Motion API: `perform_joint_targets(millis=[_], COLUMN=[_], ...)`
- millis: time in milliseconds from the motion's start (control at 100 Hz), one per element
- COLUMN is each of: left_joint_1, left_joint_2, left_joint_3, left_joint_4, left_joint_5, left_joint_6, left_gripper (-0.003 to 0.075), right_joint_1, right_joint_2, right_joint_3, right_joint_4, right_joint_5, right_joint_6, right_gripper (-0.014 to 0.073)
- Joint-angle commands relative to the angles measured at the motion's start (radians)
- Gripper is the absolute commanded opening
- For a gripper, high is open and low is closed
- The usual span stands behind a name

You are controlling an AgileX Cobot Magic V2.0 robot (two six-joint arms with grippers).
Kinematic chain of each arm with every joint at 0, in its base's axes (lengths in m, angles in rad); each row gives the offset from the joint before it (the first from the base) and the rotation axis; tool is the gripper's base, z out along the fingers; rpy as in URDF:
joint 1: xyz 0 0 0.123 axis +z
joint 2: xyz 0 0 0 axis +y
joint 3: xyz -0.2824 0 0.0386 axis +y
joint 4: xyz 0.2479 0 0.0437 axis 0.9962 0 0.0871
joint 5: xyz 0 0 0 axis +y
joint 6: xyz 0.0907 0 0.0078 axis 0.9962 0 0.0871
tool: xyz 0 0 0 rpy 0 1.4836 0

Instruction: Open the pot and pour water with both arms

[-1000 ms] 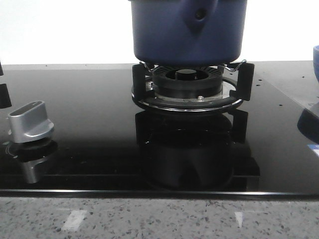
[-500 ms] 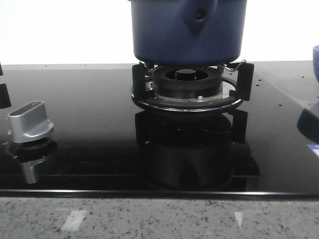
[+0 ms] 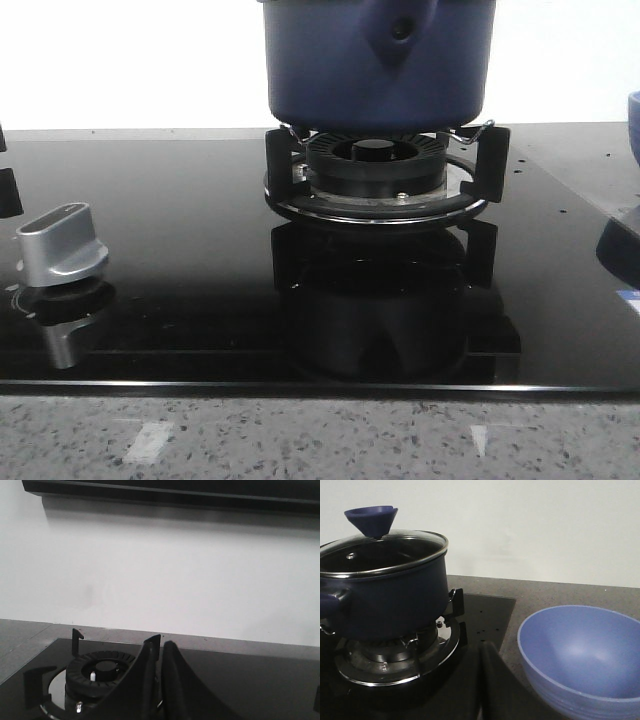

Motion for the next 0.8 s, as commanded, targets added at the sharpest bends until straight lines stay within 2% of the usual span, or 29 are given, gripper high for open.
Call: perform_joint_targets(millis=[0,240,790], left_joint_1=[0.0,0.0,0.0], left_joint_2=[-0.037,-0.084,-0.084], left_joint_3=[0.023,0.147,0.146], left_joint_4=[0.026,0.023,0.017], left_joint_5=[-0.084,-0.102,-0.083], left_joint_6=[-0.018,-0.02,-0.02], left_gripper=[-0.002,-0.002,-0.002], right_joint_1=[0.002,0.002,0.002], right_joint_2=[0.005,0.005,0.005], right_joint_3=[-0.026,-0.026,-0.026], right_joint_4=[0.012,0.012,0.012], right_joint_5=[-0.053,-0.053,-0.053], right_joint_6=[-0.012,-0.012,-0.012], right_gripper=[-0.0047,-0.0047,-0.0047])
